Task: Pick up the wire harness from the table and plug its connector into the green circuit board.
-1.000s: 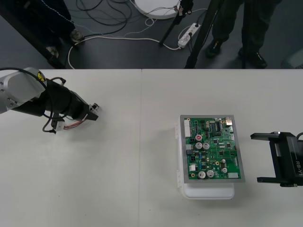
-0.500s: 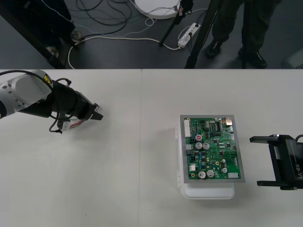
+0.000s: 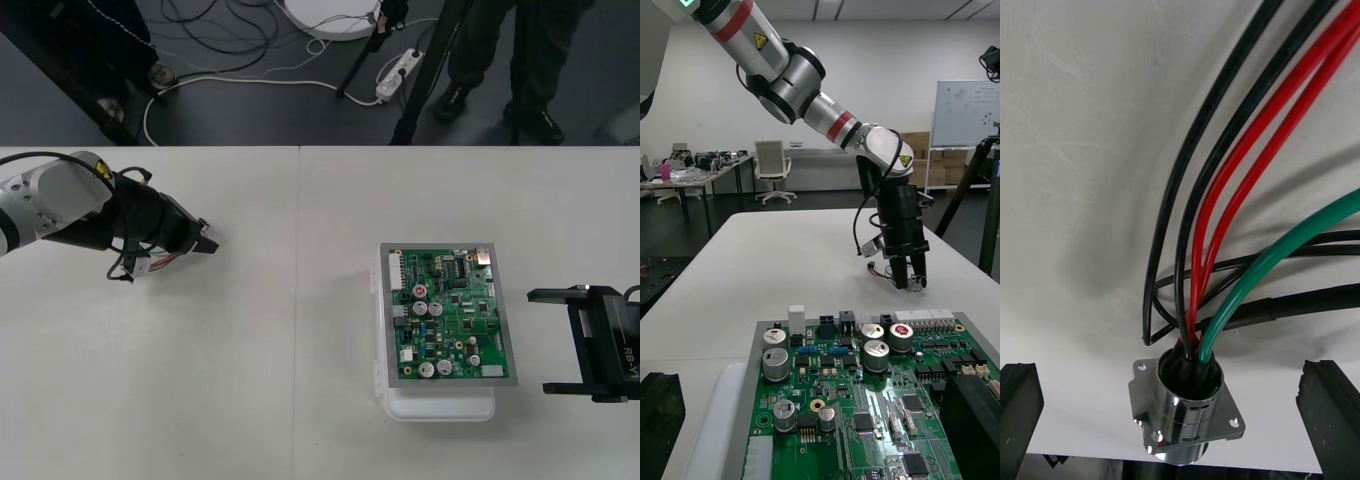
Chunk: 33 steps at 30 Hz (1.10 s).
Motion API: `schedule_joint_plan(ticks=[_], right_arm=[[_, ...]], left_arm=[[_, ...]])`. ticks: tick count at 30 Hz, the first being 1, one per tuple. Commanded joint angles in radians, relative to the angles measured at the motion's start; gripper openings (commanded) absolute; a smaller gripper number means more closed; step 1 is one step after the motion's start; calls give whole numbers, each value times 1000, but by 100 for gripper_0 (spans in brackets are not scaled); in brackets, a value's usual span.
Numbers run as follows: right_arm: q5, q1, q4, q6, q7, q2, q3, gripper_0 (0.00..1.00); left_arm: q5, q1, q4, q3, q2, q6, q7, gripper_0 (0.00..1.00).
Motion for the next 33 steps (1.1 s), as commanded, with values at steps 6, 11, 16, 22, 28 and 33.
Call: schedule_joint_plan(ticks=[6,11,16,22,28,33], right_arm=[[-1,12,-14,-13,43,-33,2,100],[0,12,-12,-13,43,-33,2,100],[-1,12,-12,-13,38,-33,2,100],[0,12,-12,-13,35,-33,2,100],[0,12,-12,-13,35,-33,2,100],[0,12,-12,-13,35,-33,2,100]], left_arm=[[13,-46,4,-10,-21,46,-161,100],[12,-46,10,-8,-26,52,-166,100],[12,-46,13,-8,-26,54,-169,100],[12,-46,14,-8,-26,54,-172,100],[7,-45,14,-8,-26,54,-178,1],[7,-45,14,-8,-28,52,-183,0]])
